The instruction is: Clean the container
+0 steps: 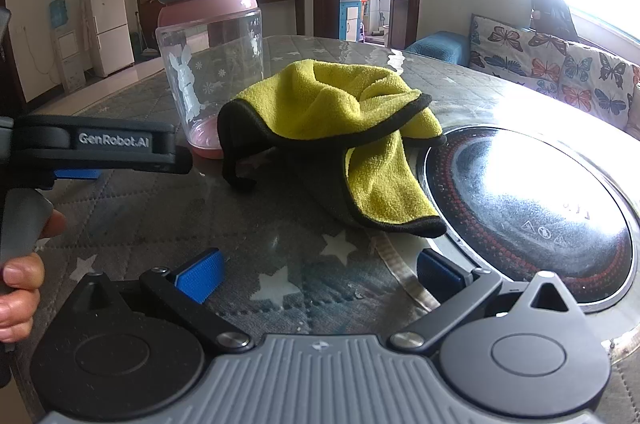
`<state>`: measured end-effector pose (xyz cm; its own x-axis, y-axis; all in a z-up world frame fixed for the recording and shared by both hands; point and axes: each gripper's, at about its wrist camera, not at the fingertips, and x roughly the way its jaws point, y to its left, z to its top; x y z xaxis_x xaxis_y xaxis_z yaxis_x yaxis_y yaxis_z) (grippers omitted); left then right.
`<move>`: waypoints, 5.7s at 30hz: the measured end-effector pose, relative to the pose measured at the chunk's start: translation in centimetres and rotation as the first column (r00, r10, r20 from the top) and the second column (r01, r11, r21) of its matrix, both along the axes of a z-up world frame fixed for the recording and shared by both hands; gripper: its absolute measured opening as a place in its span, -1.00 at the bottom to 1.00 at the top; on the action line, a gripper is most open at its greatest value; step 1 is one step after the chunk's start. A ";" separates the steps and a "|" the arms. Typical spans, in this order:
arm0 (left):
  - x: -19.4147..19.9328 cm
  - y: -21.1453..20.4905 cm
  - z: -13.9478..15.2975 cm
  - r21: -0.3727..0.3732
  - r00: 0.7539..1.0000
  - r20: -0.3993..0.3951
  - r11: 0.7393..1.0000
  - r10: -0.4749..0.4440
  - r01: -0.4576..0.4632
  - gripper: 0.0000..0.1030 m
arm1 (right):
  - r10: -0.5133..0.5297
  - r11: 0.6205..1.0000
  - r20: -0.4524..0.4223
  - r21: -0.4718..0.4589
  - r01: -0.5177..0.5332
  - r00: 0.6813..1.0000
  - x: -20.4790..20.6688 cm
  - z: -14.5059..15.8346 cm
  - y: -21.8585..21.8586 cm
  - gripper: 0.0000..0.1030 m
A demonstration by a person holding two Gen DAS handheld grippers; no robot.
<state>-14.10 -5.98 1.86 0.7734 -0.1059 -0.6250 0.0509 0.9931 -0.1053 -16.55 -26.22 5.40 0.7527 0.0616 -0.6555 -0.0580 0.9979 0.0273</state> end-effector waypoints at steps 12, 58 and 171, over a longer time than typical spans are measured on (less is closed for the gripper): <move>0.1 -1.9 -0.6 0.102 1.000 0.018 0.995 0.018 -0.020 1.00 | -0.005 1.000 0.000 -0.002 0.005 1.000 -0.1 -0.2 1.1 1.00; 1.2 -1.0 -0.8 0.110 0.999 0.016 0.993 0.035 -0.037 1.00 | -0.182 0.982 -0.023 0.048 0.183 0.983 1.7 0.3 -4.8 1.00; 1.6 -0.7 -0.6 0.113 0.999 0.016 0.993 0.032 -0.034 1.00 | -0.186 0.982 -0.018 0.041 0.187 0.982 1.7 0.4 -4.4 1.00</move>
